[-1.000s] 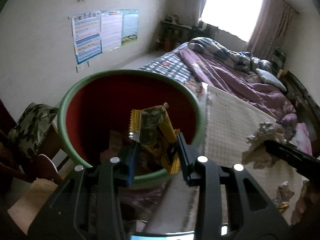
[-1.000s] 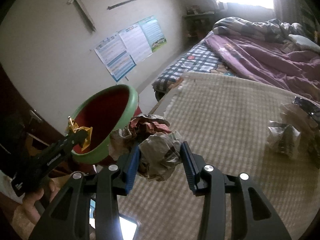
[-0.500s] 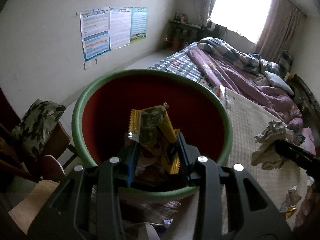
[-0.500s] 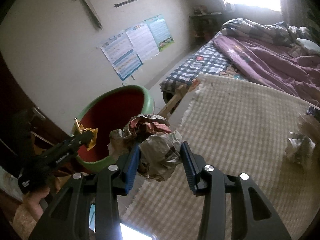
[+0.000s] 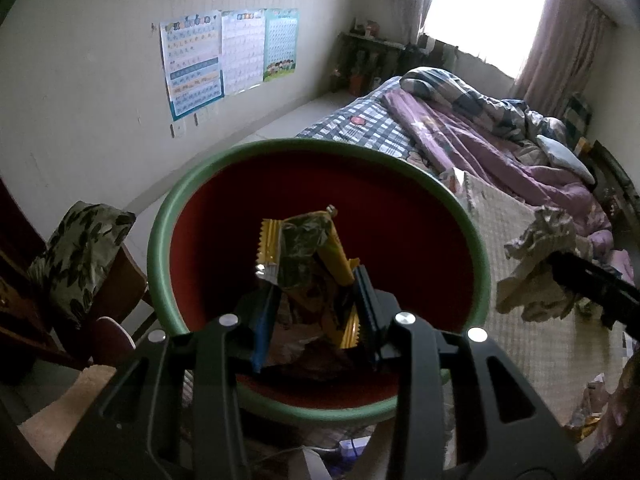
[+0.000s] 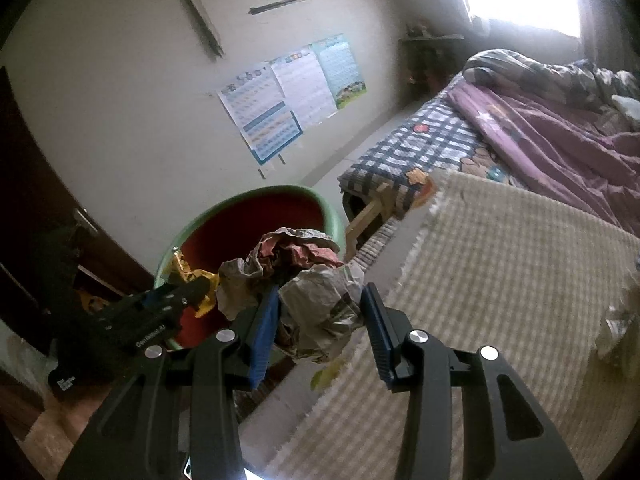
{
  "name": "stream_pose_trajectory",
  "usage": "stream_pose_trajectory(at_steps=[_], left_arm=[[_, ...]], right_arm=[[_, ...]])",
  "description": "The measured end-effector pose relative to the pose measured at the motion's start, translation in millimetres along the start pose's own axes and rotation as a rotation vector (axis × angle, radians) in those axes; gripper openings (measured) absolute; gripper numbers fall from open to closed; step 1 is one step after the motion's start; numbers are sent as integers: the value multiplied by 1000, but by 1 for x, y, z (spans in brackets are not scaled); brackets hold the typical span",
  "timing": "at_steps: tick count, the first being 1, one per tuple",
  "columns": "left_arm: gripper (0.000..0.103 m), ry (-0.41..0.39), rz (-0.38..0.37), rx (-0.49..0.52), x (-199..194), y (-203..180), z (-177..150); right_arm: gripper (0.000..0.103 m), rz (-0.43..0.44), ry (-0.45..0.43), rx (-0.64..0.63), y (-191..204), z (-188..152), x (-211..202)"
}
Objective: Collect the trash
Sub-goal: 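Open both grippers to drop the wrapper and paper ball into the basin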
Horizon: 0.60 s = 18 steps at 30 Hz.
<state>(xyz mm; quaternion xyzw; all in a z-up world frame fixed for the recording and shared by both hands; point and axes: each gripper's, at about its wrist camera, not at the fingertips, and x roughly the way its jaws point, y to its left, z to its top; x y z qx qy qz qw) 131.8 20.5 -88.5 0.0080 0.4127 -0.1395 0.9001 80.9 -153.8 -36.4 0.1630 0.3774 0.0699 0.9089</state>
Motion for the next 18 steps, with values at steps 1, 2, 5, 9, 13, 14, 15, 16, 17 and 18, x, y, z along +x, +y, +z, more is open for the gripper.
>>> stream_pose_trajectory(at_steps=[1, 2, 5, 9, 13, 14, 15, 16, 17, 18], left_arm=[[35, 3, 0, 0, 1, 1, 0], [35, 4, 2, 3, 1, 1, 0], [35, 9, 7, 8, 3, -2, 2], [35, 15, 14, 6, 6, 2, 3], [35, 19, 17, 3, 8, 2, 4], [35, 23, 17, 1, 9, 3, 4], [35, 25, 18, 0, 9, 0, 5], [35, 27, 18, -1, 10, 1, 5], [35, 29, 21, 2, 11, 1, 4], [35, 30, 23, 4, 12, 0, 5]], right_arm=[[41, 1, -1, -10, 3, 1, 2], [41, 1, -1, -19, 6, 2, 4], [41, -1, -2, -44, 13, 5, 10], [41, 7, 0, -56, 16, 7, 15], [42, 17, 5, -51, 17, 7, 19], [42, 17, 6, -51, 19, 6, 20], [42, 17, 7, -52, 20, 7, 21], [42, 17, 8, -53, 20, 7, 21], [42, 18, 9, -54, 21, 7, 22], [42, 18, 9, -54, 20, 8, 23]])
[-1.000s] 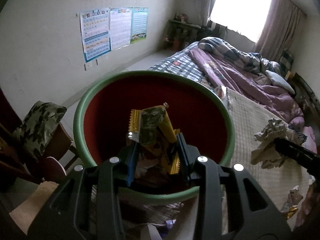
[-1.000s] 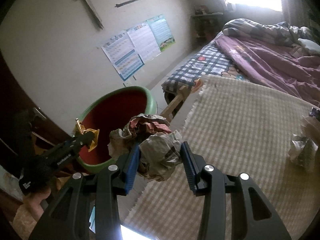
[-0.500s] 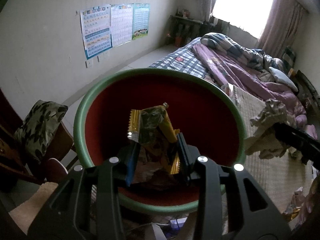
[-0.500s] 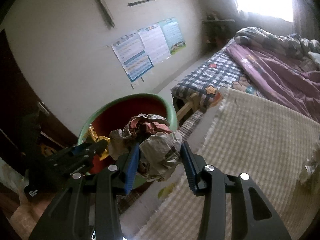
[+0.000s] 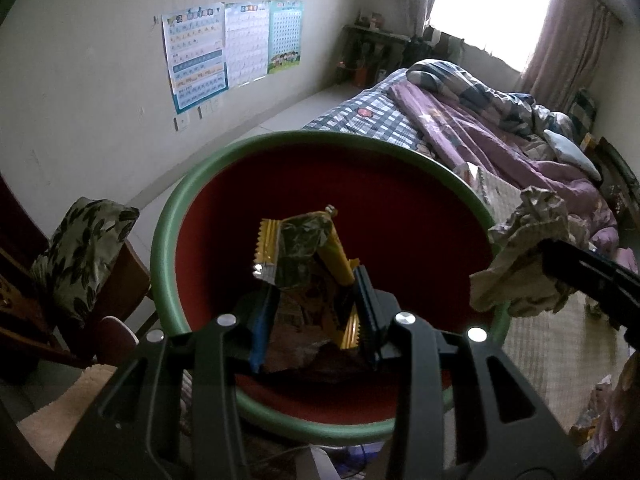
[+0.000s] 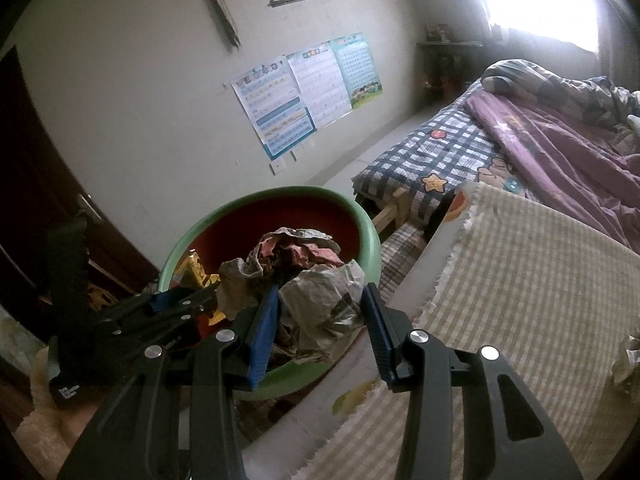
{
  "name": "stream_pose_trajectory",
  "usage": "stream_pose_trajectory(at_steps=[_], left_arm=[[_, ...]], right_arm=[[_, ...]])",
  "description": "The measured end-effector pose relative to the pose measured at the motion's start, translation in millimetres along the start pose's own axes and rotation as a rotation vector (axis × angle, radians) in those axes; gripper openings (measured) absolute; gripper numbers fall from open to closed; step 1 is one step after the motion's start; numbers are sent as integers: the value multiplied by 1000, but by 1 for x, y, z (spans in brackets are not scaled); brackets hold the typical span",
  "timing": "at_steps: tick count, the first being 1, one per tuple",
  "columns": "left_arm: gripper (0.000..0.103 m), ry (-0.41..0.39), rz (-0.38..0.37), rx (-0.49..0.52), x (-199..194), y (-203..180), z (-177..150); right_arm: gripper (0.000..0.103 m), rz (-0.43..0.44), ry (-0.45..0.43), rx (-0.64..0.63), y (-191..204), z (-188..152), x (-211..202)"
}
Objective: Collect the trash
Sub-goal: 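Open both grippers to drop the wrapper and paper ball into the basin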
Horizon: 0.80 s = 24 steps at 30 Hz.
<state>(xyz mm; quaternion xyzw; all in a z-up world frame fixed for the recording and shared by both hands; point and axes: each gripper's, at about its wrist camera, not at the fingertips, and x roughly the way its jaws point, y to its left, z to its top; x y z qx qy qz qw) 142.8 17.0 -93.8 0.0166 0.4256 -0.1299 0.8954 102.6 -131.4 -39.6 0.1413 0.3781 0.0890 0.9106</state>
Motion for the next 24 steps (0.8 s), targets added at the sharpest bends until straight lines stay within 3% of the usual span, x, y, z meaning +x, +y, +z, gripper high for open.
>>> stream_pose_trajectory(at_steps=[24], left_arm=[[35, 20, 11, 6, 10, -2, 2]], right_arm=[[43, -3, 35, -37, 16, 4, 28]])
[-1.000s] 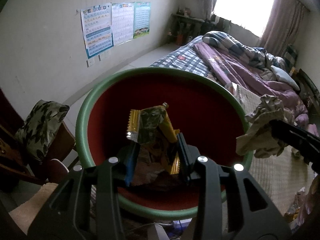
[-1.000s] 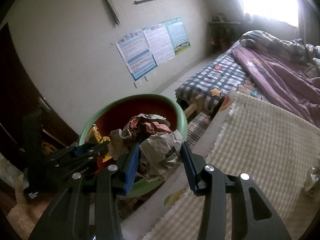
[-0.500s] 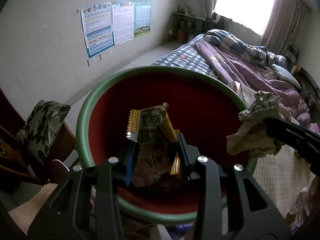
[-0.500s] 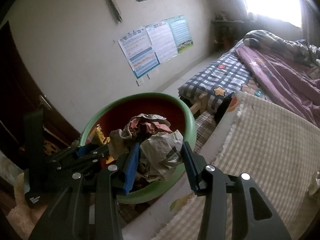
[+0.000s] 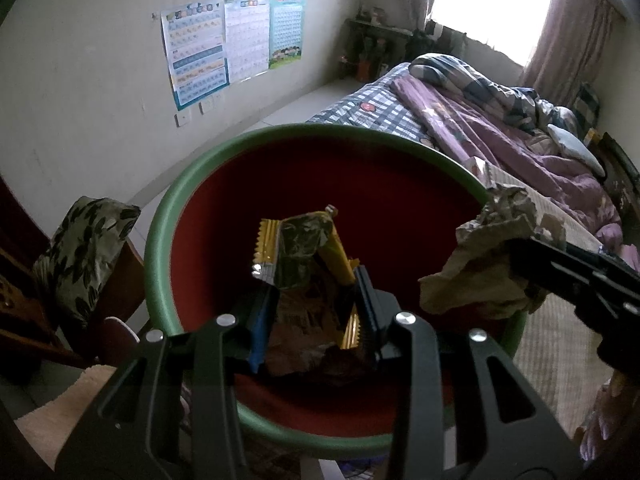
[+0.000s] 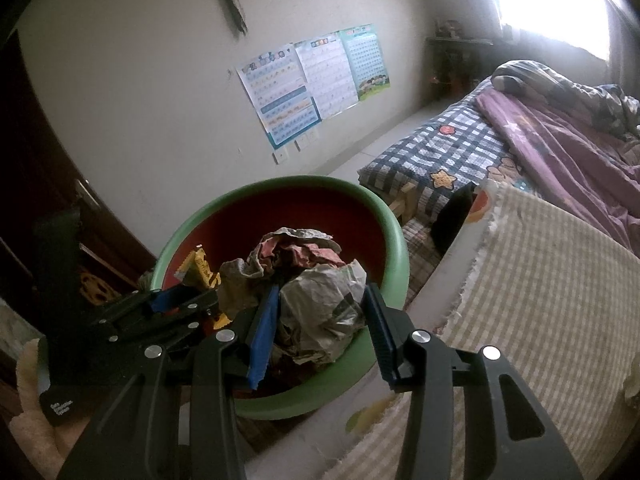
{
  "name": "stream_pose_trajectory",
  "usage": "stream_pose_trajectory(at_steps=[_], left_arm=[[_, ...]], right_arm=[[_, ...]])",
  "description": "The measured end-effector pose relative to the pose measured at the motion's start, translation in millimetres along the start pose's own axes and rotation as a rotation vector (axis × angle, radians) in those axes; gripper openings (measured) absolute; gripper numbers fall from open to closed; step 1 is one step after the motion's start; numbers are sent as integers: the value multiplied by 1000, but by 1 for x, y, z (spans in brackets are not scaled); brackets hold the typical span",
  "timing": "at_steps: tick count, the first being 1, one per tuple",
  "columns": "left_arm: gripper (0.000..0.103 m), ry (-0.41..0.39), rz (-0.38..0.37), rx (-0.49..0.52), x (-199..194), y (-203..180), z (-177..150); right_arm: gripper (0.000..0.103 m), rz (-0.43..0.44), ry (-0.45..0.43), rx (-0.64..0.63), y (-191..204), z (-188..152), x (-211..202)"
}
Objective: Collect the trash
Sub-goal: 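Open both grippers to drop the wrapper and paper ball into the basin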
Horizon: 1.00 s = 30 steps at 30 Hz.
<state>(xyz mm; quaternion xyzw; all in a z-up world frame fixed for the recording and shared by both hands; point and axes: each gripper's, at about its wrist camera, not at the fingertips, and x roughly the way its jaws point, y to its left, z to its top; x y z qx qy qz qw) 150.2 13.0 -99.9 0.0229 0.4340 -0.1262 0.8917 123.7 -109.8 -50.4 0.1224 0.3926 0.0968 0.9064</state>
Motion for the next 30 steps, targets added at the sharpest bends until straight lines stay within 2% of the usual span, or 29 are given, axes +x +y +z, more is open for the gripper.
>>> stream_pose_trajectory(at_steps=[21, 23, 27, 30], left_arm=[[38, 9, 13, -8, 5, 0, -2], [40, 7, 16, -12, 5, 1, -2], [55, -6, 30, -10, 4, 1, -2], [59, -12, 33, -11, 2, 3, -2]], right_arm=[[44, 12, 1, -70, 14, 8, 13], [45, 12, 2, -71, 13, 7, 14], [50, 11, -5, -67, 11, 7, 15], [50, 9, -10, -56, 7, 8, 13]])
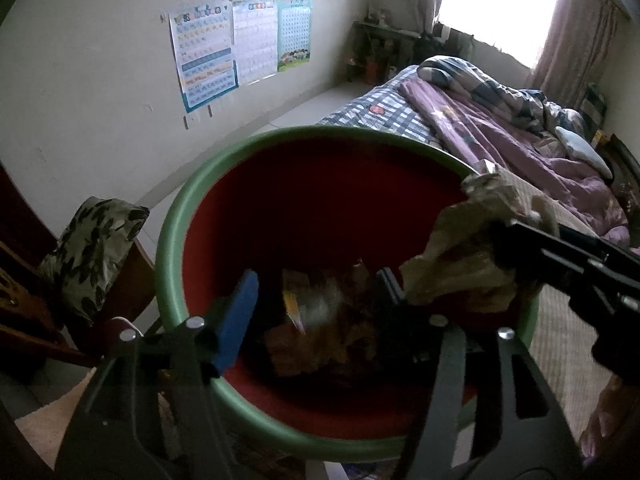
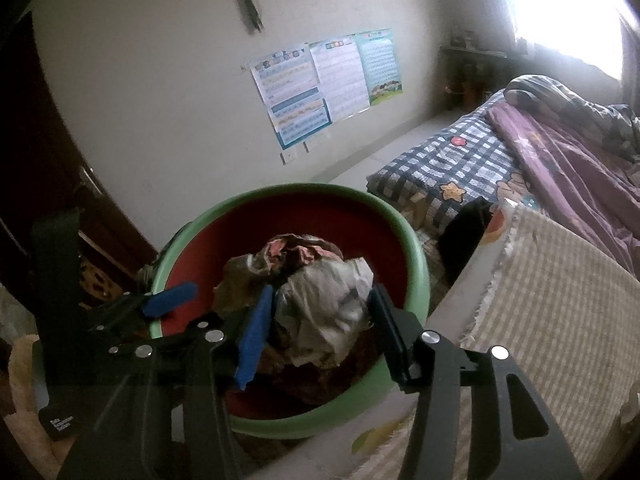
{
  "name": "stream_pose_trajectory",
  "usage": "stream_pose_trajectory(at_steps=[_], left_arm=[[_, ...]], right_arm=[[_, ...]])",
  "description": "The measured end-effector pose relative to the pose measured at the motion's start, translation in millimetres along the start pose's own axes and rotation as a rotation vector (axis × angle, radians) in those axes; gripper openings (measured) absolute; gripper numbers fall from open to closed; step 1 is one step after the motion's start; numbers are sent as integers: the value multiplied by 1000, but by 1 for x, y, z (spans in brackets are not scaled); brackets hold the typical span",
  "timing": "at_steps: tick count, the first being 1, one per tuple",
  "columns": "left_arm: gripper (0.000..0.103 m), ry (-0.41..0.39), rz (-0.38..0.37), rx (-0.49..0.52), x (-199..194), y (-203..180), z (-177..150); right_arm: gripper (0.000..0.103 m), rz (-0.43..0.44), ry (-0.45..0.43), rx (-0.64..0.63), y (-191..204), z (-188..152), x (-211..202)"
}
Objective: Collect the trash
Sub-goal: 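Open both grippers to drop the wrapper and paper ball into the basin, then move both grippers back to the mat toward the remaining wrappers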
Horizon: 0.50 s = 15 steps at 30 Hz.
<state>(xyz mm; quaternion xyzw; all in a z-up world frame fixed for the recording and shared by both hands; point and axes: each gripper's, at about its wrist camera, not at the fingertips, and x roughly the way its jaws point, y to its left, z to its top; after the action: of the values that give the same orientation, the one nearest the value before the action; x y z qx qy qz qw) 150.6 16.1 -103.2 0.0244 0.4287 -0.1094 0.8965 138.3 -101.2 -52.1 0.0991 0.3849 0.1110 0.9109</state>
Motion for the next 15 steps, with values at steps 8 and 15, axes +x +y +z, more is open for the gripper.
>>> stream_pose_trajectory(at_steps=[8, 15], left_arm=[[63, -3, 2, -4, -1, 2, 0], [63, -14, 1, -12, -4, 5, -2]], right_arm=[[52, 2, -18, -5, -4, 2, -7], [52, -8, -42, 2, -8, 3, -22]])
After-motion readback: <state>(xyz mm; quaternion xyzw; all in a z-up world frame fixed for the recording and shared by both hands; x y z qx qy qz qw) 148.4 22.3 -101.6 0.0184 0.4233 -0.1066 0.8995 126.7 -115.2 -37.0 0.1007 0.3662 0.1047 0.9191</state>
